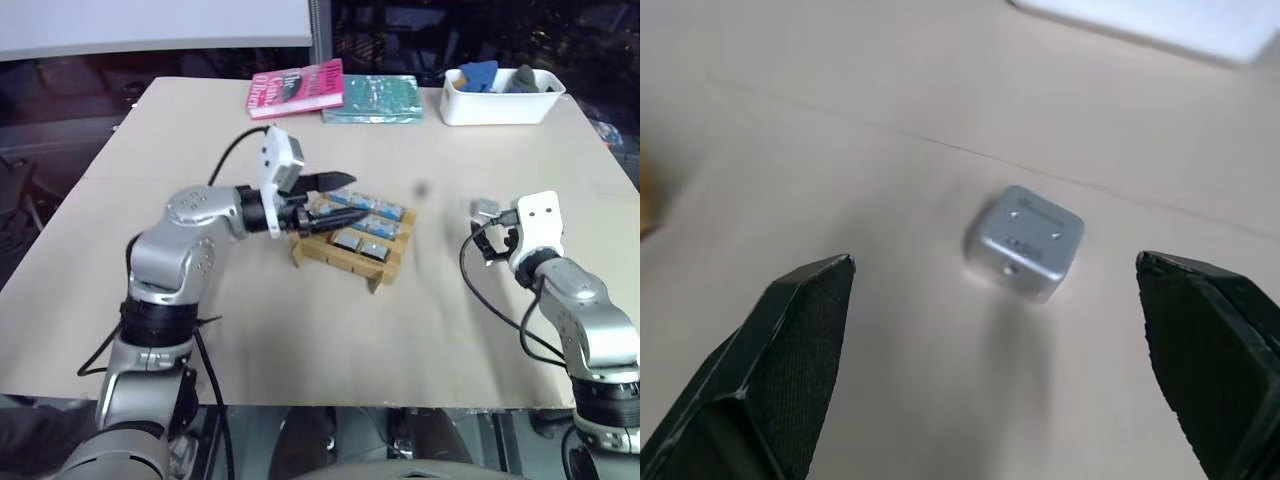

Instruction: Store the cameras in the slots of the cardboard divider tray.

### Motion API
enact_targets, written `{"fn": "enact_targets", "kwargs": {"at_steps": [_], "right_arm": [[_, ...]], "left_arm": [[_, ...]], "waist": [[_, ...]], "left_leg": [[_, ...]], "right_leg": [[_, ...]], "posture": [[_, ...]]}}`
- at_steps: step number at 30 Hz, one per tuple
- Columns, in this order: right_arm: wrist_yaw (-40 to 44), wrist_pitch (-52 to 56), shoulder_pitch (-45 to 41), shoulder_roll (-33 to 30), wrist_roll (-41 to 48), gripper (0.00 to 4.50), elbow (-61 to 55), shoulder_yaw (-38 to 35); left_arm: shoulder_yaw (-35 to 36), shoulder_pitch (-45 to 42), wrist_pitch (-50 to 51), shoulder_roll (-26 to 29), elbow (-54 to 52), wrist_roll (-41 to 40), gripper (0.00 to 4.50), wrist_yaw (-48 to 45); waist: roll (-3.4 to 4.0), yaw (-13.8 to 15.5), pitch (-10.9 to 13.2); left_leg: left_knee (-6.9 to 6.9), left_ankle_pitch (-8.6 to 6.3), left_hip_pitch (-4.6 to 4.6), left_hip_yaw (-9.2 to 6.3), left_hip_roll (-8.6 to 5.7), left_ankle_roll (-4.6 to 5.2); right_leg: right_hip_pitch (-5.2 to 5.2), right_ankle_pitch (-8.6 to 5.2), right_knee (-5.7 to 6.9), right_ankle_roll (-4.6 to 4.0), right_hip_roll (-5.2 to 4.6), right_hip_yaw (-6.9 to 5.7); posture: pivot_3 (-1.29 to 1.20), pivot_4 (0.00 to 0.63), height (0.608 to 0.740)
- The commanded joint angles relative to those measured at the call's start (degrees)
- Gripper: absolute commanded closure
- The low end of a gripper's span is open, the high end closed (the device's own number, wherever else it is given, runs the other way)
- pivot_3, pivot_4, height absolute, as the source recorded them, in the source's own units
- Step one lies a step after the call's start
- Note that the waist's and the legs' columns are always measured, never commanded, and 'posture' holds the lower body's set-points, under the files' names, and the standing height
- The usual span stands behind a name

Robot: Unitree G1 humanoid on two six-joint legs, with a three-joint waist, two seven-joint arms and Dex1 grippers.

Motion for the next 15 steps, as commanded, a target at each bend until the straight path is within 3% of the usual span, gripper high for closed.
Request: {"fn": "enact_targets", "kwargs": {"at_steps": [1,6,10,13,15], "right_arm": [[-3.7,-2.4,-5.8,2.2,-1.9,0.0,9.6,-2.0],[-4.5,-5.9,-12.1,4.5,-2.1,0.0,20.3,-2.7],[-4.5,-8.6,-14.8,5.2,-2.5,0.0,26.2,-3.0],[-4.2,-9.9,-15.8,5.2,-2.7,0.0,28.7,-3.0],[-3.9,-10.3,-16.1,5.1,-2.7,0.0,29.6,-3.1]], "left_arm": [[3.6,4.7,1.6,0.4,-8.2,-1.7,1.24,5.4],[7.1,11.0,3.7,1.4,-13.7,-5.5,1.24,8.0],[11.1,13.8,6.9,2.7,-15.8,-13.3,1.24,6.6],[11.9,15.9,5.7,5.2,-17.2,-14.2,0.31,5.0],[11.6,16.5,4.8,6.0,-17.4,-13.4,0.13,5.8]], "waist": [[0.0,-0.3,0.0],[0.04,-0.5,0.0],[0.05,-0.6,0.0],[0.09,-0.5,0.0],[0.1,-0.5,0.0]], "left_leg": [[-0.01,0.0,0.0,0.01,0.0,0.0],[-0.05,0.0,0.07,0.05,0.02,-0.01],[-0.07,0.0,0.1,0.1,0.02,-0.02],[-0.09,0.01,0.12,0.1,0.04,-0.03],[-0.1,0.0,0.13,0.12,0.02,-0.03]], "right_leg": [[0.0,0.0,0.01,0.0,-0.01,-0.01],[0.01,0.01,0.04,0.0,0.0,0.01],[0.01,0.01,0.04,-0.01,-0.01,0.06],[0.02,0.01,0.03,-0.01,0.0,0.05],[0.03,0.01,0.03,-0.01,-0.01,0.06]], "posture": [[0.0,0.15,0.74],[0.0,0.15,0.74],[0.0,0.15,0.74],[0.0,0.15,0.74],[0.0,0.15,0.74]]}}
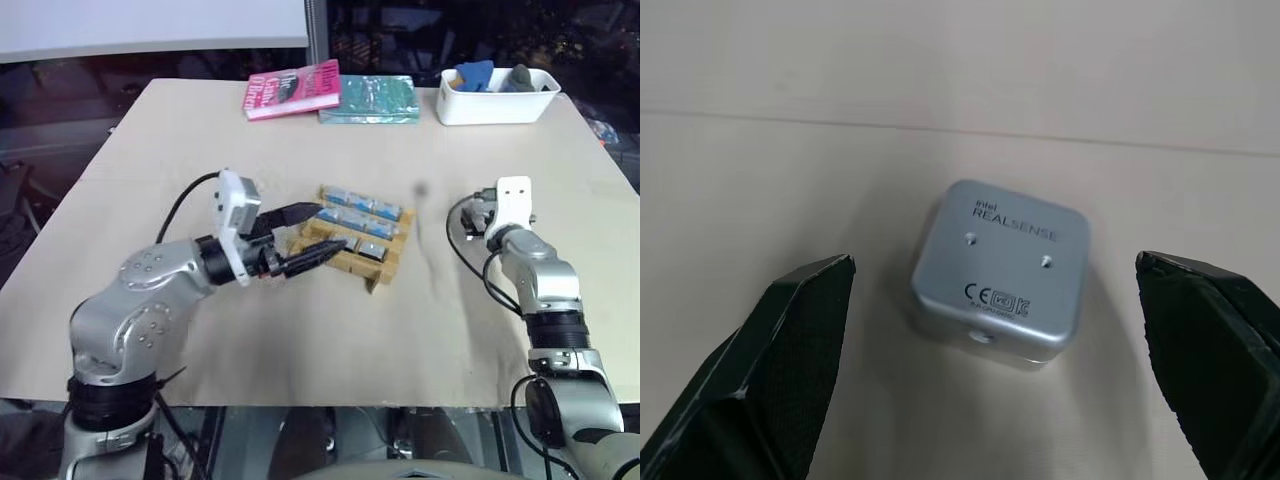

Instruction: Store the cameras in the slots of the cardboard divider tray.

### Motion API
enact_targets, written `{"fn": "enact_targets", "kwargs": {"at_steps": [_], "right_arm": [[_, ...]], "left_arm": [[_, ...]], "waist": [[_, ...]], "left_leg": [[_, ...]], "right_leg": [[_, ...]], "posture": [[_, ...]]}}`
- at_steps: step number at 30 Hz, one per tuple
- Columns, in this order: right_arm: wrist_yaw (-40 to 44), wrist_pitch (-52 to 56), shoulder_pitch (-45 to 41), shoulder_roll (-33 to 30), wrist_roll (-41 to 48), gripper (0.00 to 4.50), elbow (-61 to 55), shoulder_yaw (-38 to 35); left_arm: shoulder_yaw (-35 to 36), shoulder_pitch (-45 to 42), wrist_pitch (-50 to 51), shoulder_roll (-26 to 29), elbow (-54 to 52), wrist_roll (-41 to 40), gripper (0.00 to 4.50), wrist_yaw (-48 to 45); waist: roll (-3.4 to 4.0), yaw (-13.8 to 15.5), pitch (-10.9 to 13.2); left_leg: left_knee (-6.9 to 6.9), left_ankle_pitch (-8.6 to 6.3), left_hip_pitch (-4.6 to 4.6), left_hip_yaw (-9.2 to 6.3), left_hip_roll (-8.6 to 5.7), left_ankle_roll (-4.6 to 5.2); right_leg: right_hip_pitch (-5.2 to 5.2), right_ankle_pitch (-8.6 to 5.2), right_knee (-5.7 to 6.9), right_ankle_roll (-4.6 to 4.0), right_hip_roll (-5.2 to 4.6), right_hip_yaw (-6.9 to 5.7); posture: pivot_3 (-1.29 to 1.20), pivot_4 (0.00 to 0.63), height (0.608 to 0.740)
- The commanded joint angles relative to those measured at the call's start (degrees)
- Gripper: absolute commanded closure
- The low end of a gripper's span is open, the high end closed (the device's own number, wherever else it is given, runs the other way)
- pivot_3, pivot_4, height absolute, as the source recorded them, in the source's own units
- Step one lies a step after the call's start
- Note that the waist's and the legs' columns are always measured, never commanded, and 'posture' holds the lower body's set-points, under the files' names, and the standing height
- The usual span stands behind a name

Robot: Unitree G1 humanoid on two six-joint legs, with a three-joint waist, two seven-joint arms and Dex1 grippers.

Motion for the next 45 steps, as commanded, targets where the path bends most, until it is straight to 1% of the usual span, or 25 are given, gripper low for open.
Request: {"fn": "enact_targets", "kwargs": {"at_steps": [1,5,8,11,12,15,16,18,21,24,26,29,32,38,43,45], "right_arm": [[0.2,-2.1,-1.7,-0.4,-0.4,0.0,0.5,-1.0],[0.2,-2.9,-2.4,-0.4,-0.4,0.0,2.2,-1.1],[0.1,-4.0,-3.2,-0.3,-0.1,0.84,4.2,-1.4],[0.3,-4.6,-3.4,-0.2,0.1,2.27,4.9,-1.6],[0.4,-4.8,-3.4,-0.2,0.1,2.56,4.9,-1.6],[3.3,-4.4,-1.7,-1.7,0.0,2.55,1.4,-0.3],[5.5,-5.6,-0.1,-3.0,-0.6,2.55,-1.6,1.0],[12.6,-9.2,4.3,-6.0,0.1,2.55,-9.9,3.4],[25.1,-17.0,12.7,-11.4,3.9,2.55,-24.9,5.3],[33.6,-21.9,20.4,-16.8,5.8,2.55,-36.7,6.0],[37.8,-25.0,25.3,-19.6,7.3,2.55,-43.4,5.5],[39.6,-27.8,29.2,-21.4,8.4,2.55,-50.2,4.3],[39.7,-26.4,30.4,-21.4,10.9,2.55,-55.4,4.0],[36.3,-23.5,29.7,-19.8,8.6,2.55,-60.3,7.4],[34.7,-21.2,29.6,-19.1,8.4,2.55,-62.1,8.4],[34.6,-18.6,31.1,-18.4,12.6,2.55,-62.7,7.1]], "left_arm": [[0.9,0.5,-2.1,1.3,-2.4,0.1,0.13,0.5],[0.8,1.5,-2.9,2.8,-2.3,-0.4,0.13,-0.6],[0.9,1.9,-4.1,3.6,-1.7,0.0,0.0,-1.2],[0.6,1.7,-5.0,3.9,-1.3,0.5,0.0,-1.1],[0.5,1.6,-5.2,3.9,-1.0,0.6,0.0,-0.9],[-0.1,1.0,-5.2,3.2,0.0,1.3,0.0,0.7],[-0.2,0.4,-4.8,2.6,0.4,1.0,0.0,1.8],[-0.1,-1.3,-1.9,0.9,1.4,-1.2,0.0,5.2],[0.9,-5.1,5.6,-1.5,3.8,-8.8,0.0,9.6],[1.3,-9.1,13.8,-2.1,6.8,-16.8,0.0,12.2],[1.0,-12.6,19.0,-2.7,10.1,-21.8,0.0,14.0],[-0.1,-17.3,24.4,-4.4,14.9,-27.5,0.0,15.5],[-1.4,-20.4,27.4,-7.9,17.8,-31.3,0.0,18.2],[-5.9,-24.0,29.3,-12.8,19.6,-31.4,0.0,18.4],[-6.2,-24.9,29.5,-12.3,20.2,-31.1,0.0,16.7],[-6.5,-24.6,26.6,-11.2,18.9,-28.6,0.0,13.4]], "waist": [[0.0,0.0,0.0],[0.01,-0.1,0.0],[0.05,-0.1,0.0],[0.05,-0.1,0.0],[0.05,-0.1,0.0],[0.06,0.0,0.0],[0.07,0.0,0.0],[0.13,0.4,0.1],[0.15,0.4,0.1],[0.15,-0.1,0.1],[0.13,0.1,0.1],[0.08,0.3,0.1],[0.06,0.1,0.1],[0.04,0.4,0.1],[0.04,0.3,0.1],[0.03,0.3,0.1]], "left_leg": [[0.0,0.0,0.0,0.0,0.0,0.0],[-0.02,0.0,0.02,0.01,0.0,0.0],[-0.04,0.0,0.05,0.04,0.01,-0.01],[-0.06,0.0,0.05,0.05,0.01,-0.01],[-0.06,0.0,0.05,0.05,0.01,-0.01],[-0.07,0.0,0.05,0.06,0.01,-0.01],[-0.08,0.0,0.05,0.06,0.01,-0.01],[-0.13,0.0,0.05,0.05,0.0,-0.01],[-0.26,0.0,0.03,0.05,-0.02,-0.01],[-0.37,0.0,0.11,0.06,-0.02,-0.01],[-0.42,0.01,0.16,0.06,-0.02,-0.04],[-0.43,0.05,0.23,0.06,-0.03,-0.09],[-0.35,0.05,0.25,0.1,-0.04,-0.09],[-0.33,0.08,0.25,0.05,-0.06,-0.13],[-0.33,0.08,0.25,0.05,-0.07,-0.13],[-0.33,0.08,0.25,0.05,-0.07,-0.13]], "right_leg": [[0.0,0.0,0.0,0.0,0.0,0.0],[0.01,0.0,0.0,0.0,0.01,0.01],[0.01,0.0,0.0,-0.01,0.01,0.04],[0.01,0.0,0.0,-0.01,0.01,0.04],[0.01,0.0,-0.01,-0.01,0.01,0.04],[0.01,0.0,-0.02,-0.01,0.0,0.05],[0.01,0.0,-0.02,-0.01,0.0,0.05],[0.01,0.0,-0.06,-0.01,-0.01,0.04],[-0.01,-0.01,-0.19,0.01,-0.04,0.05],[0.0,-0.01,-0.21,0.02,-0.02,0.1],[0.01,-0.02,-0.21,0.03,0.0,0.11],[0.05,-0.03,-0.2,0.05,0.0,0.11],[0.07,-0.03,-0.2,0.08,0.01,0.19],[0.09,-0.02,-0.17,0.04,0.03,0.14],[0.09,-0.02,-0.18,0.04,0.03,0.15],[0.09,-0.02,-0.18,0.04,0.03,0.14]], "posture": [[0.0,0.15,0.74],[0.0,0.15,0.74],[0.0,0.15,0.74],[0.0,0.15,0.74],[0.0,0.15,0.74],[0.0,0.15,0.74],[0.0,0.15,0.74],[0.0,0.15,0.74],[0.0,0.15,0.74],[0.0,0.15,0.74],[0.0,0.15,0.74],[0.0,0.15,0.74],[0.0,0.15,0.74],[0.0,0.15,0.74],[0.0,0.15,0.74],[0.0,0.15,0.74]]}}
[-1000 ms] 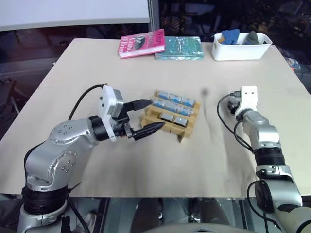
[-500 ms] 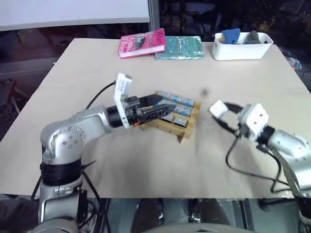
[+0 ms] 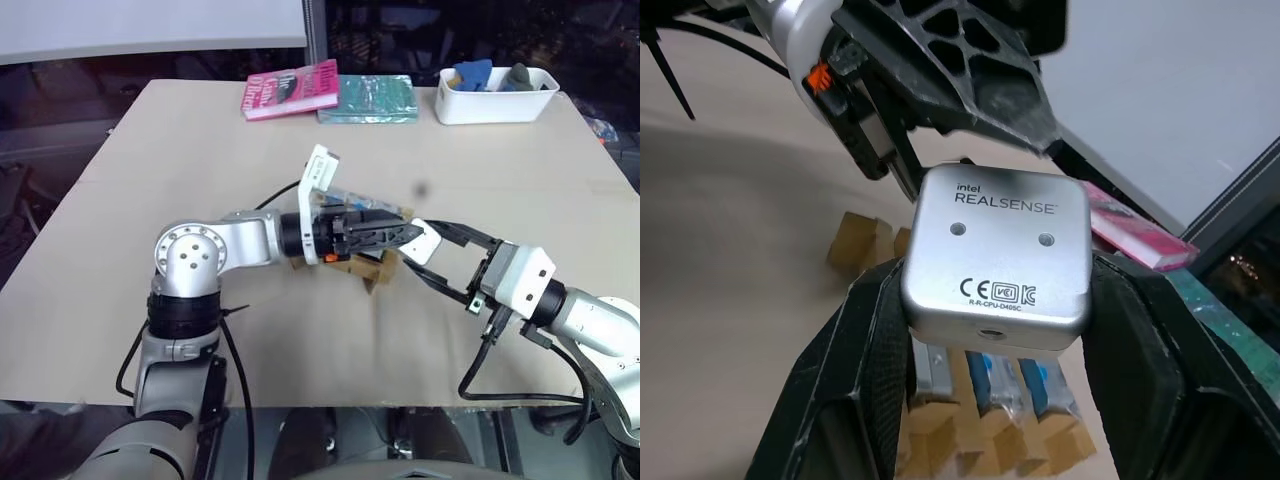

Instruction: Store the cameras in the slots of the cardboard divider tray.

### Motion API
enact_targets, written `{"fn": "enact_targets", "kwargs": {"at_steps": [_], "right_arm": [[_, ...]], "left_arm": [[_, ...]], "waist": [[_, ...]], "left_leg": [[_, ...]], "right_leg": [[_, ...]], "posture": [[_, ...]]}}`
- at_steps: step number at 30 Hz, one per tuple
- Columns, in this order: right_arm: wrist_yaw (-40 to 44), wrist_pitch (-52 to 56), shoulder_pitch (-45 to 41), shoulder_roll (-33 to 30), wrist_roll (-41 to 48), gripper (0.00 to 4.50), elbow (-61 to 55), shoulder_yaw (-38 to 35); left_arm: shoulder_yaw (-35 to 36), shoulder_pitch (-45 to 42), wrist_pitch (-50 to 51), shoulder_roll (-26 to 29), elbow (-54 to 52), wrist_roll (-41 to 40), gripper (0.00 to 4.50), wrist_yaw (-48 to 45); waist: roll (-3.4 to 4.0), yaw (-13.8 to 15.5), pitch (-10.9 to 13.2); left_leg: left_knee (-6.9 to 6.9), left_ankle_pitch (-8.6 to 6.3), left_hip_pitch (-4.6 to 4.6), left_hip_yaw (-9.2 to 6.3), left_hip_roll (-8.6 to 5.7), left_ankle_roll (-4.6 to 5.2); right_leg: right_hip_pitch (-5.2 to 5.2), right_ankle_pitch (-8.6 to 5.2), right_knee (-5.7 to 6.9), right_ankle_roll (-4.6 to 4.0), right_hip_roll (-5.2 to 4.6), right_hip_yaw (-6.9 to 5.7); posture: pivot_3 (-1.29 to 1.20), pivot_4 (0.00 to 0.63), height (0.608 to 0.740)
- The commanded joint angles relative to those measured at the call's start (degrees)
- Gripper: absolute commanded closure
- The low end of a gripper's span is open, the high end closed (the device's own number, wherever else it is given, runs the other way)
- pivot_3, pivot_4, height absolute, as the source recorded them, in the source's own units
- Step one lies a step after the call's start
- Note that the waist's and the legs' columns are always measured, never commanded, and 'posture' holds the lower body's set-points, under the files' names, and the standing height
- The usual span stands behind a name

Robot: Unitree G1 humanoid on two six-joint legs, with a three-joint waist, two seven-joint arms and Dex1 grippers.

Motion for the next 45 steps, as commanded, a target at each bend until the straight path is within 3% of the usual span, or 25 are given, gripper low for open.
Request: {"fn": "enact_targets", "kwargs": {"at_steps": [1,5,9,15,20,22,26,29,34,38,45], "right_arm": [[-0.6,3.8,1.6,1.0,7.3,2.55,-3.2,-2.8],[-1.9,12.9,4.4,0.3,33.8,2.55,-4.5,-10.2],[-5.4,20.9,4.3,-5.6,60.8,2.55,-0.2,-15.9],[-12.3,27.7,-1.0,-13.2,83.6,2.55,6.1,-15.3],[-15.8,31.7,-5.9,-15.8,91.1,2.55,8.9,-11.9],[-15.4,31.1,-7.2,-14.7,86.2,2.55,7.7,-11.4],[-11.7,22.0,-7.3,-11.6,58.0,2.55,2.9,-10.3],[-10.7,15.6,-5.8,-11.3,40.6,2.55,0.8,-8.1],[-10.4,5.6,-5.1,-13.9,11.5,2.55,-0.8,1.1],[-10.0,2.4,-4.5,-11.3,5.3,2.55,-0.6,2.5],[-7.5,-0.1,-4.0,-8.6,-0.8,2.55,0.2,3.2]], "left_arm": [[0.5,-0.6,-4.5,2.0,-2.1,2.8,0.0,-5.8],[-4.5,1.2,-18.3,8.9,-4.1,15.2,0.0,-22.1],[-8.3,1.2,-30.8,11.7,-2.6,23.8,0.0,-35.1],[-12.4,-0.2,-44.4,11.5,0.3,32.6,0.0,-47.6],[-13.5,-3.2,-48.7,9.3,3.5,35.2,0.0,-51.6],[-12.9,-4.4,-46.2,8.4,4.4,34.1,0.0,-50.6],[-8.9,-6.0,-28.0,8.6,4.4,23.5,0.0,-44.1],[-7.7,-5.6,-16.9,10.5,4.7,19.8,0.0,-39.5],[-0.4,-7.4,1.7,5.0,6.9,9.4,0.0,-22.4],[3.1,-7.6,6.0,-0.3,7.0,8.5,0.0,-10.4],[5.2,-7.4,10.4,-3.4,6.1,5.3,0.0,-3.2]], "waist": [[0.0,0.0,0.0],[0.0,0.1,0.0],[-0.01,0.2,0.0],[-0.02,0.5,0.0],[-0.04,1.2,0.0],[-0.04,1.3,0.0],[-0.06,1.3,0.0],[-0.06,1.2,0.0],[-0.08,1.3,0.1],[-0.18,1.3,0.1],[-0.18,1.2,0.1]], "left_leg": [[0.0,0.0,0.0,-0.01,0.0,0.0],[-0.01,0.0,-0.01,-0.01,-0.03,0.0],[-0.02,-0.01,-0.01,0.0,-0.04,0.01],[-0.04,-0.04,-0.04,-0.05,-0.04,0.07],[-0.04,-0.14,-0.08,-0.07,-0.03,0.25],[-0.04,-0.13,-0.11,-0.08,-0.03,0.22],[-0.01,-0.08,-0.2,-0.14,-0.03,0.15],[-0.01,-0.07,-0.21,-0.15,-0.02,0.13],[0.02,-0.06,-0.2,-0.14,-0.02,0.1],[0.1,-0.05,-0.21,-0.15,-0.02,0.1],[0.1,-0.03,-0.16,-0.14,-0.02,0.05]], "right_leg": [[0.0,0.0,0.0,0.0,0.0,-0.01],[0.0,0.01,-0.02,-0.03,0.0,-0.04],[0.01,0.01,-0.04,-0.05,-0.02,-0.04],[0.01,0.01,-0.07,-0.07,-0.02,-0.06],[0.01,0.01,-0.09,-0.07,-0.02,-0.08],[0.01,0.01,-0.12,-0.06,-0.01,-0.09],[-0.02,-0.01,-0.15,0.0,-0.03,-0.13],[-0.05,-0.13,-0.14,0.21,-0.02,-0.12],[-0.07,-0.16,-0.08,0.26,-0.04,-0.11],[-0.04,-0.15,-0.06,0.26,-0.05,-0.11],[-0.05,-0.04,-0.02,0.07,-0.02,-0.09]], "posture": [[0.0,0.15,0.74],[0.0,0.15,0.74],[0.0,0.15,0.74],[0.0,0.15,0.74],[0.0,0.15,0.74],[0.0,0.15,0.74],[0.0,0.15,0.74],[0.0,0.15,0.74],[0.0,0.15,0.74],[0.0,0.15,0.74],[0.0,0.15,0.74]]}}
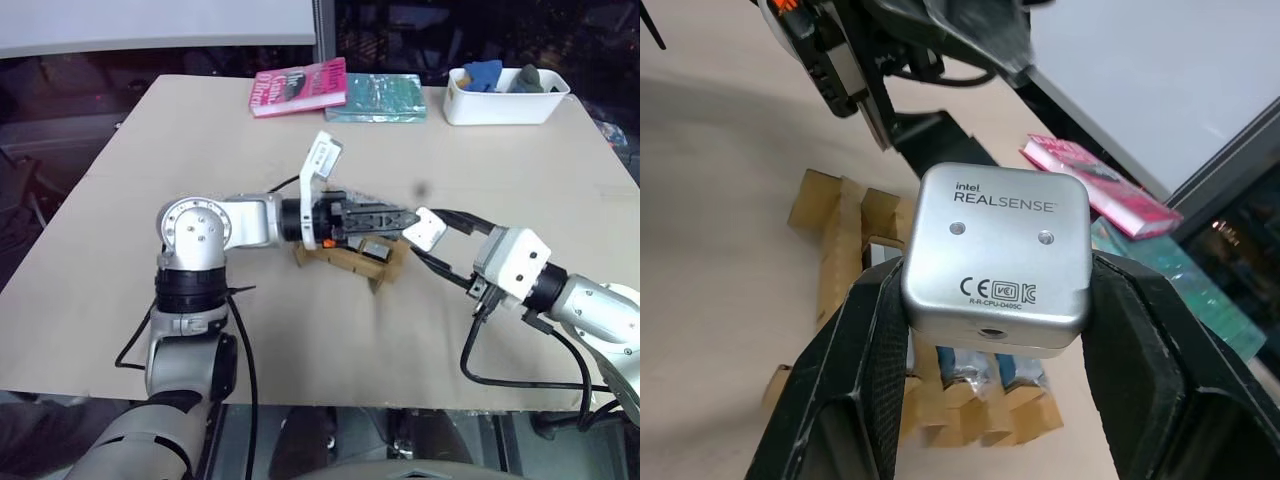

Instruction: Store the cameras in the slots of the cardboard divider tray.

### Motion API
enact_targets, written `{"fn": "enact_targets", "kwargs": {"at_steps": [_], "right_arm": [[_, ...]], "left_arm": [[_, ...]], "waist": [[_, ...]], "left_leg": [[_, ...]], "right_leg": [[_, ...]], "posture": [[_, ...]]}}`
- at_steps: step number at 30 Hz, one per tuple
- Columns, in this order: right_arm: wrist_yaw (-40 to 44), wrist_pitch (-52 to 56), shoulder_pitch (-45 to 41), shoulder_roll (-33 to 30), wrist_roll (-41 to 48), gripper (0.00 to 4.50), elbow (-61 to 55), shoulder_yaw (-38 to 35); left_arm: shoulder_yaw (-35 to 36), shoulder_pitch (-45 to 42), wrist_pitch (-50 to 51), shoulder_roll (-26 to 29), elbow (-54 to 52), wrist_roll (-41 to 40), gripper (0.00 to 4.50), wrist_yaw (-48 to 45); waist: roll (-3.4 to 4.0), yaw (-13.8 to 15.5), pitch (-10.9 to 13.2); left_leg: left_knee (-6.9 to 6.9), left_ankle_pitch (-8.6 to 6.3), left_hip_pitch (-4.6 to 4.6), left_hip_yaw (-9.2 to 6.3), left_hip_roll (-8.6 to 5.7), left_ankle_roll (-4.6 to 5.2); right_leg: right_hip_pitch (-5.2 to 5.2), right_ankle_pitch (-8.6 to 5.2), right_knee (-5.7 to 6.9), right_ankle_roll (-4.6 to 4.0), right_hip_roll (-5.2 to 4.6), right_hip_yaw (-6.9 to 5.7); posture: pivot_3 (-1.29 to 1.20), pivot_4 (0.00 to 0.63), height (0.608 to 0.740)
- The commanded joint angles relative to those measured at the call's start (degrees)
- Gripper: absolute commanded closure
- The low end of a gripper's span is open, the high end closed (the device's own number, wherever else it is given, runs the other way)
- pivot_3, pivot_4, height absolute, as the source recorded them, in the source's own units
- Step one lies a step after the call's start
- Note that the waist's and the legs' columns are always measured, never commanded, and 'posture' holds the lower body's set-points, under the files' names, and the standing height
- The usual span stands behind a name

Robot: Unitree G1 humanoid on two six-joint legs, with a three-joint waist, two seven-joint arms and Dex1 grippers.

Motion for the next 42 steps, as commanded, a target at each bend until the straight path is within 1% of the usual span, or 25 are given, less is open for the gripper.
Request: {"fn": "enact_targets", "kwargs": {"at_steps": [1,4,5,6,7,9,13,16,18,20,21,22,23,24,26,27,31,33,36,39,42], "right_arm": [[1.1,-2.2,-0.1,1.0,-2.3,2.55,-1.0,-0.9],[1.6,-2.5,-0.1,2.1,-3.5,2.55,-1.0,-0.9],[1.8,-2.5,-0.2,2.5,-3.8,2.55,-1.0,-1.0],[1.9,-2.6,-0.2,2.8,-4.2,2.55,-1.0,-1.0],[2.0,-2.6,-0.3,3.1,-4.5,2.55,-1.1,-1.0],[2.1,-2.7,-0.4,3.7,-5.2,2.55,-1.1,-1.0],[2.5,-2.4,-0.6,4.6,-6.1,2.55,-1.3,-0.8],[3.5,-1.4,-1.4,5.2,-6.2,2.55,-1.3,-0.3],[4.9,-0.1,-2.1,5.7,-3.4,2.55,-0.7,-0.6],[4.7,1.2,-3.1,6.5,-2.2,1.54,0.3,-1.8],[5.0,1.2,-3.3,6.3,-2.4,1.3,0.5,-2.1],[5.5,0.9,-3.3,6.0,-2.9,0.92,0.7,-2.2],[5.8,0.4,-3.1,5.5,-3.8,0.45,0.7,-2.2],[5.5,0.8,-1.5,5.4,-3.8,0.02,0.3,-3.1],[5.5,2.3,3.2,5.1,-2.0,0.02,-1.3,-5.9],[5.4,4.0,6.2,5.6,0.6,0.02,-2.6,-8.3],[4.3,5.3,15.5,8.6,7.8,0.02,-6.1,-17.2],[5.1,3.6,21.4,9.5,8.1,0.02,-8.2,-20.9],[6.0,1.6,27.0,10.4,7.7,0.02,-10.6,-22.9],[5.8,0.3,31.3,12.2,9.1,0.02,-12.1,-24.4],[7.3,-2.5,35.5,13.7,10.2,0.02,-13.1,-25.7]], "left_arm": [[1.6,-0.6,1.5,-0.4,-1.7,-2.3,0.0,1.8],[1.8,-0.9,2.3,-0.9,-1.1,-2.7,0.0,2.7],[1.6,-0.9,2.4,-0.9,-1.2,-2.8,0.5,2.5],[1.5,-0.9,2.6,-0.8,-1.1,-3.0,0.76,2.4],[1.5,-1.0,2.7,-0.8,-1.1,-3.1,1.11,2.4],[1.4,-1.1,2.9,-0.8,-1.0,-3.1,2.11,2.4],[0.9,-0.8,2.5,-0.6,-0.9,-2.8,3.78,1.9],[0.6,-0.9,2.0,-0.1,-1.2,-2.6,3.82,0.9],[0.4,-1.1,1.6,0.3,-1.1,-2.2,3.82,0.4],[0.3,-1.3,0.7,0.7,-0.7,-1.4,3.82,-0.1],[0.2,-1.5,0.0,1.0,-0.4,-0.9,3.82,-0.7],[0.2,-1.6,-0.5,1.2,-0.1,-0.5,3.82,-1.4],[0.1,-1.9,-1.4,1.7,0.3,0.2,3.82,-2.2],[-0.5,-2.6,-3.2,3.6,1.5,1.9,3.82,-4.7],[-2.8,-4.6,-8.7,7.9,4.2,7.1,3.82,-10.1],[-3.5,-6.2,-10.8,9.8,6.6,9.3,3.82,-11.7],[-6.3,-11.4,-16.9,13.4,14.1,17.8,3.82,-12.3],[-8.9,-11.3,-21.3,15.9,14.2,22.1,3.82,-15.6],[-10.9,-10.4,-24.5,18.5,14.3,25.7,3.82,-19.6],[-12.1,-11.7,-26.5,20.4,16.9,29.1,3.82,-21.8],[-15.9,-10.6,-34.6,23.6,17.1,34.0,3.82,-30.2]], "waist": [[0.0,0.0,0.0],[0.0,0.1,0.0],[0.0,0.1,0.0],[0.0,0.1,0.0],[0.0,0.1,0.0],[0.0,0.1,0.0],[0.0,0.1,0.0],[0.0,0.1,0.0],[0.0,0.0,0.0],[0.0,0.0,0.0],[0.0,0.0,0.0],[0.0,0.0,0.0],[0.0,0.1,0.0],[0.0,0.1,0.0],[0.0,0.2,0.0],[0.0,0.2,0.0],[-0.04,0.2,0.0],[-0.03,0.1,0.0],[-0.04,0.0,0.0],[-0.04,0.0,0.0],[-0.04,0.0,0.0]], "left_leg": [[0.0,0.0,0.0,0.0,0.0,0.0],[0.0,0.0,0.01,0.0,-0.02,0.0],[0.0,0.0,0.01,0.0,-0.02,0.0],[0.0,0.0,0.01,0.0,-0.02,0.0],[0.0,0.0,0.01,0.0,-0.03,0.0],[0.0,0.0,0.01,0.0,-0.03,0.0],[0.0,0.0,0.02,0.0,-0.03,-0.01],[0.0,0.0,0.02,0.0,-0.03,-0.01],[0.0,0.0,0.02,0.0,-0.03,-0.01],[0.0,0.0,0.03,0.0,-0.03,-0.01],[0.0,0.0,0.03,0.0,-0.03,-0.01],[0.0,0.0,0.03,0.0,-0.03,-0.01],[0.0,0.0,0.03,0.0,-0.03,-0.01],[0.0,0.0,0.03,0.0,-0.04,-0.01],[0.0,0.0,0.03,-0.01,-0.05,-0.01],[0.0,0.0,0.02,-0.01,-0.06,-0.01],[-0.01,0.0,-0.02,-0.06,-0.28,-0.01],[-0.01,0.0,-0.01,-0.05,-0.29,0.0],[-0.11,0.0,0.04,-0.05,-0.27,-0.01],[-0.13,0.02,0.05,-0.08,-0.26,-0.04],[-0.13,0.02,0.05,-0.07,-0.25,-0.04]], "right_leg": [[0.0,0.0,0.0,0.0,0.0,0.0],[0.02,0.02,0.0,-0.03,-0.02,0.0],[0.02,0.02,0.0,-0.03,-0.02,-0.01],[0.02,0.02,-0.01,-0.03,-0.01,-0.01],[0.02,0.02,-0.01,-0.04,-0.01,-0.01],[0.02,0.03,0.0,-0.04,-0.01,-0.01],[0.02,0.03,0.0,-0.05,-0.01,-0.01],[0.02,0.03,0.0,-0.05,-0.01,-0.02],[0.03,0.03,0.0,-0.05,-0.01,-0.02],[0.03,0.03,0.0,-0.05,-0.01,-0.01],[0.03,0.03,0.01,-0.05,-0.01,-0.01],[0.03,0.03,0.01,-0.06,0.0,-0.01],[0.03,0.03,0.01,-0.06,-0.01,-0.01],[0.03,0.03,0.0,-0.06,-0.01,-0.03],[0.04,0.03,0.0,-0.06,-0.01,-0.04],[0.03,0.03,0.0,-0.06,-0.01,-0.06],[0.03,0.03,-0.01,-0.06,-0.01,-0.12],[0.04,0.03,-0.02,-0.05,-0.07,-0.1],[0.03,0.02,-0.02,-0.04,-0.05,-0.02],[0.01,-0.05,0.0,0.05,0.01,-0.03],[0.01,-0.09,0.0,0.12,-0.01,0.0]], "posture": [[0.0,0.15,0.74],[0.0,0.15,0.74],[0.0,0.15,0.74],[0.0,0.15,0.74],[0.0,0.15,0.74],[0.0,0.15,0.74],[0.0,0.15,0.74],[0.0,0.15,0.74],[0.0,0.15,0.74],[0.0,0.15,0.74],[0.0,0.15,0.74],[0.0,0.15,0.74],[0.0,0.15,0.74],[0.0,0.15,0.74],[0.0,0.15,0.74],[0.0,0.15,0.74],[0.0,0.15,0.74],[0.0,0.15,0.74],[0.0,0.15,0.74],[0.0,0.15,0.74],[0.0,0.15,0.74]]}}
